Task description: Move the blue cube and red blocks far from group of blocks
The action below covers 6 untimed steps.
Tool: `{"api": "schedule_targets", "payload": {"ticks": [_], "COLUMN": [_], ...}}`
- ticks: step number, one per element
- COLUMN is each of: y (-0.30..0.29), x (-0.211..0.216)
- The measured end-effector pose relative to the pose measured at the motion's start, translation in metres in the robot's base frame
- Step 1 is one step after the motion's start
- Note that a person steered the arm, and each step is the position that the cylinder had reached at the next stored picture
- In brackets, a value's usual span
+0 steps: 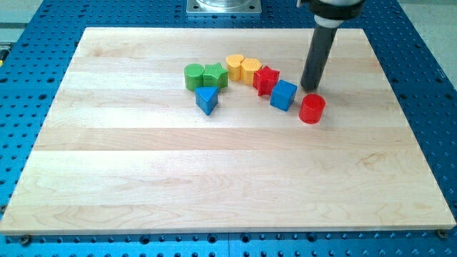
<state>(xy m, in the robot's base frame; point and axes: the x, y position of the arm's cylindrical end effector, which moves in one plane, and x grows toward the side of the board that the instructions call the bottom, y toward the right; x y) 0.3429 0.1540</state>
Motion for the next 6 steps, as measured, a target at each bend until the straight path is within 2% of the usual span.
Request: {"api": "schedule_targets", "payload": {"ticks": [4,5,6], "y": [-0.143,-0.132,-0.085], "x": [0.002,0.013,0.040]}}
